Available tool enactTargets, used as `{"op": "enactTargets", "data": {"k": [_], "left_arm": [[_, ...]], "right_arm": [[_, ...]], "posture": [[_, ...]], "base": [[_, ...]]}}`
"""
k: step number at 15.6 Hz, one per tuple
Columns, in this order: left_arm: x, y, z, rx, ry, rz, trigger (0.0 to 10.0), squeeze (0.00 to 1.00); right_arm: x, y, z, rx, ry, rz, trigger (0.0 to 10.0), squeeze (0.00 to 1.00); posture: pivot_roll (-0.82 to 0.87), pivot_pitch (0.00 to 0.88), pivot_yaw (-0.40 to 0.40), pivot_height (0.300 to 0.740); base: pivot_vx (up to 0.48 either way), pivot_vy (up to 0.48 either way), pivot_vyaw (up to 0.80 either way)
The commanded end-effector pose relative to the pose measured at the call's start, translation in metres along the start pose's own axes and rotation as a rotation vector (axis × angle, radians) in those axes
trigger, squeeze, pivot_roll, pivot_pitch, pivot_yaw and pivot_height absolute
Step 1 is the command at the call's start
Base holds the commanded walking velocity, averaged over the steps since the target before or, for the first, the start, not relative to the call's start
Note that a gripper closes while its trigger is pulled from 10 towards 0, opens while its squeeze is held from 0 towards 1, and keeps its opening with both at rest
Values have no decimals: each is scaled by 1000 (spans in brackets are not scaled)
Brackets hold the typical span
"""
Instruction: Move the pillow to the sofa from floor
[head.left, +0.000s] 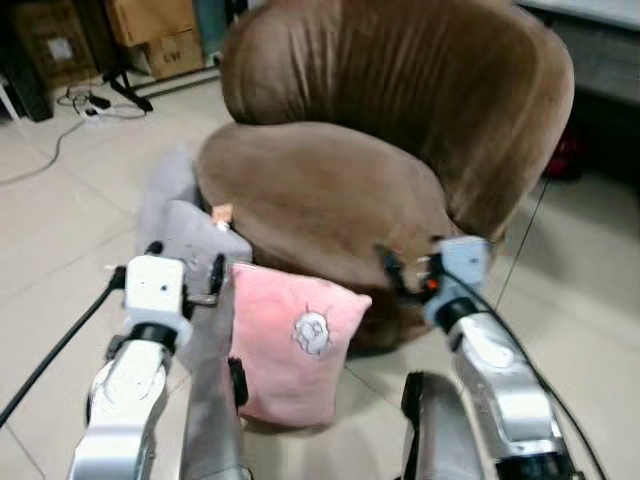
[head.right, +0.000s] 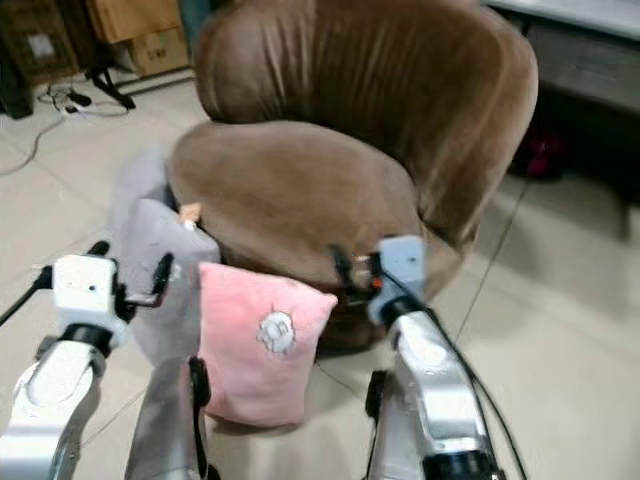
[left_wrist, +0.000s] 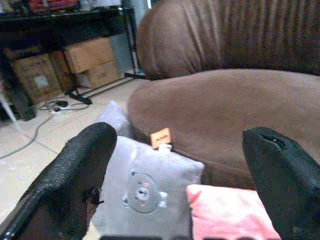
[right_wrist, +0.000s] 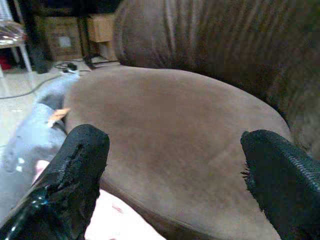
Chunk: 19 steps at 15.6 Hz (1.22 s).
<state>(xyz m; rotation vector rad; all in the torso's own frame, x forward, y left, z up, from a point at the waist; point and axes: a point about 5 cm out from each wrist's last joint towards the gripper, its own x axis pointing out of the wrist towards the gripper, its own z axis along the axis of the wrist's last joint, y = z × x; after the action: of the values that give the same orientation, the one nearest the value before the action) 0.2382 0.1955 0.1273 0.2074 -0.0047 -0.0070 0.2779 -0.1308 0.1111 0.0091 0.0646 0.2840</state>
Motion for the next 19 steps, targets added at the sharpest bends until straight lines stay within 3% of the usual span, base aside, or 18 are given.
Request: {"op": "enactTargets", "data": {"k": [1,7,11,19], "left_arm": [[-2,-4,4,0,-12,-6,10000,0],[-5,-4,2,-6,4,-4,10000,0],[-8,-4,2,3,11,1,10000,0],[-8,-7,3,-3,-2,-24,10000,0]], "right_arm": [[-1,-5,4,-24,-6,1,10000,0],[-2,1,3,-42,8,49,10000,0],[-3,-17,0,26,21,-102,10000,0],[-6,-14,-2,39,39,-71,10000,0]], "posture": [[-14,0,-24,436],[-10,0,-26,436],[-9,0,-29,436],[-12,0,-34,436]], "base": [[0,0,0],[0,110,667],[0,160,0],[0,0,0]]}}
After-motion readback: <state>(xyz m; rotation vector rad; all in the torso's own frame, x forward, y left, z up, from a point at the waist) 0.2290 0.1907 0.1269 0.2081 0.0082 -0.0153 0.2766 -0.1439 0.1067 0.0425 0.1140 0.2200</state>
